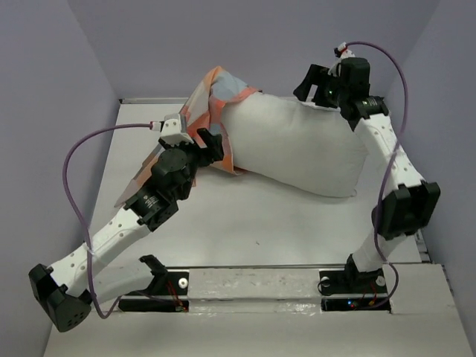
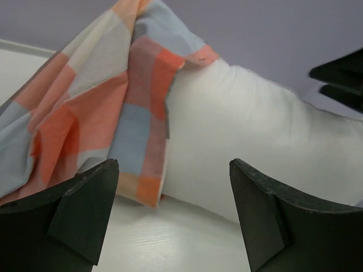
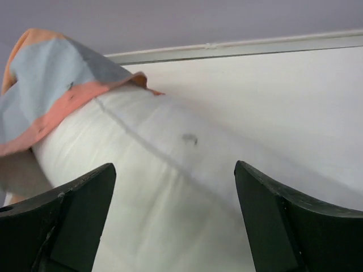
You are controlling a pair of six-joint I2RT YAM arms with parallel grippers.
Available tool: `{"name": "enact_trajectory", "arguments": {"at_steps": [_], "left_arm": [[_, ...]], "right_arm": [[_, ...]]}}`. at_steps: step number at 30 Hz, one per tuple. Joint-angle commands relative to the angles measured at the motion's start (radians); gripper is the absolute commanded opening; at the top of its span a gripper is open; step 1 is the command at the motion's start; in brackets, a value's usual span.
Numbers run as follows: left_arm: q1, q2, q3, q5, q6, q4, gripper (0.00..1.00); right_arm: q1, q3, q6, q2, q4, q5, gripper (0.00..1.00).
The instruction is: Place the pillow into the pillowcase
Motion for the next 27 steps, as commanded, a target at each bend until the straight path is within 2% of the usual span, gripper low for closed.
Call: {"name": "enact_trajectory", "arguments": {"at_steps": [1,3,5,7,12,15,20,21,23,27], "left_arm": [[0.003,0.033,-0.09,-0.061,-0.032,0.038,0.89],[0.011,0.106,-0.065,-0.049,0.009,0.072,0.89],[0.019,0.179,0.036,-0.019,0.063,0.067,0.89],[0.022,0.307,0.136,0.033,0.115,0.077,0.89],[0.072,0.517,0.337,0.024,0.19,0.057,0.89],[0.12,0.665,0.502,0.057,0.209,0.011,0.88],[0.146,0.8,0.606,0.073,0.219,0.006,0.84],[0.149,0.832,0.621,0.08,0.219,-0.009,0.83],[0.154,0.832,0.643,0.097,0.212,-0.023,0.83],[0.154,0.725,0.549,0.142,0.181,0.017,0.82]], "right_arm": [[0.098,-0.228,-0.16,-0.272,0.052,0.213,0.9],[0.163,-0.3,-0.176,-0.321,0.062,0.212,0.89],[0.242,-0.407,-0.168,-0.362,0.072,0.224,0.89],[0.288,-0.51,-0.165,-0.367,0.075,0.32,0.89],[0.289,-0.639,-0.206,-0.34,0.074,0.452,0.93],[0.289,-0.63,-0.231,-0.31,0.071,0.501,0.94],[0.289,-0.569,-0.263,-0.209,0.091,0.549,0.95],[0.289,-0.549,-0.283,-0.162,0.117,0.574,0.91],[0.289,-0.517,-0.3,-0.111,0.12,0.594,0.88],[0.299,-0.48,-0.318,-0.06,0.183,0.644,0.87]]}}
